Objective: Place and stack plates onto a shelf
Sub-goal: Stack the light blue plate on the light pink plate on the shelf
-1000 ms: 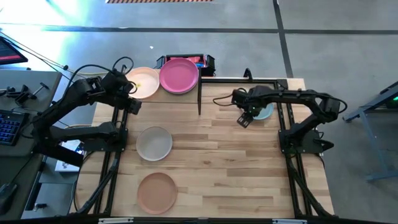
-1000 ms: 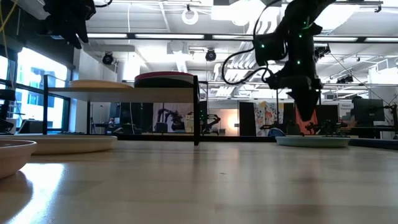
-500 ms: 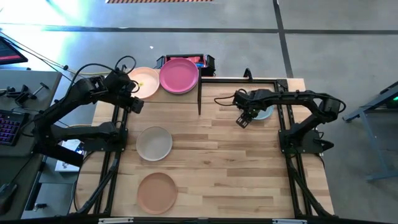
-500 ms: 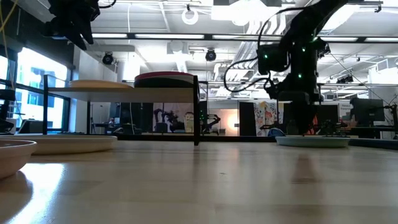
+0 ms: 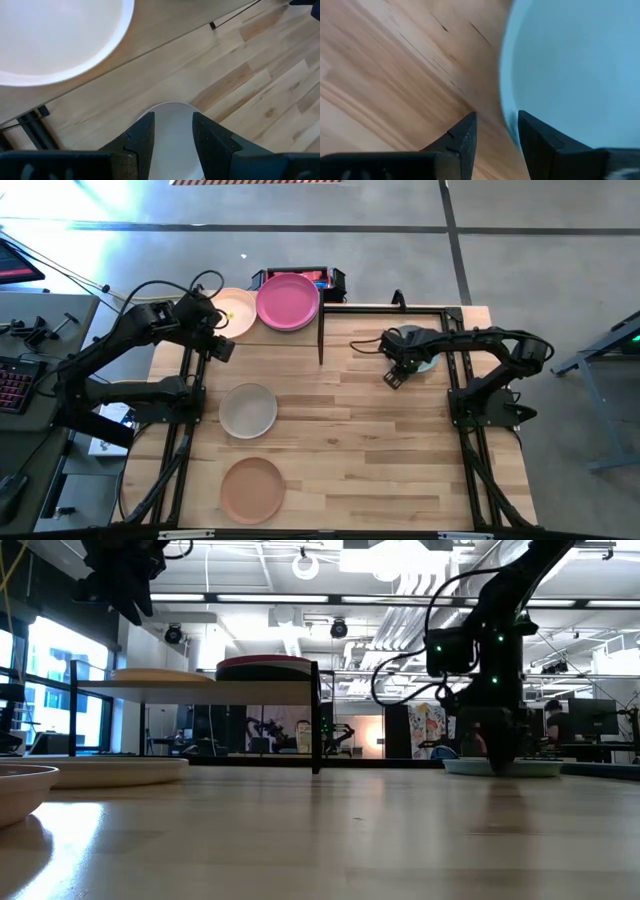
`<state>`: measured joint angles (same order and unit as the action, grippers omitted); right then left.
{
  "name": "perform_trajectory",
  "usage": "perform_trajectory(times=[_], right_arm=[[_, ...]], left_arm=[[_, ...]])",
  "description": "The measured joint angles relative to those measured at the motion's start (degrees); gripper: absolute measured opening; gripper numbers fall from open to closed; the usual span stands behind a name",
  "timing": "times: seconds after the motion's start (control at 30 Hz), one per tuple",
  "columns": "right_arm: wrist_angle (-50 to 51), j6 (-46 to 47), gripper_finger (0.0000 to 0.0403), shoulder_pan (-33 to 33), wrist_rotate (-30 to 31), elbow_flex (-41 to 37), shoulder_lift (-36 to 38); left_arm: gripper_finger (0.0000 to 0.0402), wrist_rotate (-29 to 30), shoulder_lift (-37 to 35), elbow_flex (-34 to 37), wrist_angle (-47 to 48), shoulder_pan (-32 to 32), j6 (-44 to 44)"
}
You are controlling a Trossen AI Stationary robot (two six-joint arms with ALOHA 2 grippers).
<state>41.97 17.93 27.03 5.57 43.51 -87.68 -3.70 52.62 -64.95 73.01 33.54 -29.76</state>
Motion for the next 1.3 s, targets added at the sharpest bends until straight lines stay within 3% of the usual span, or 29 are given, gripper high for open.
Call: perform_trajectory(times=[0.13, 0.33, 0.73, 1.3], right_arm=[[0.6, 1.7, 0.0093, 0.0, 0.0, -0.3, 0.0], [0.7, 3.2, 0.0008, -0.1, -0.6, -0.3, 0.0], [12.8, 4.2, 0.0001, -5.6, -2.1, 7.9, 0.0], [31.8, 14.0, 0.0, -23.6, -1.3, 30.2, 0.0]], left_arm=[[0.0122, 0.0, 0.4, 0.0, 0.0, 0.0, 0.0], [0.0122, 0.0, 1.1, 0.0, 0.0, 0.0, 0.0], [0.0122, 0.0, 1.2, 0.0, 0.0, 0.0, 0.8], [0.0122, -0.1, 1.2, 0.0, 0.0, 0.0, 4.5]])
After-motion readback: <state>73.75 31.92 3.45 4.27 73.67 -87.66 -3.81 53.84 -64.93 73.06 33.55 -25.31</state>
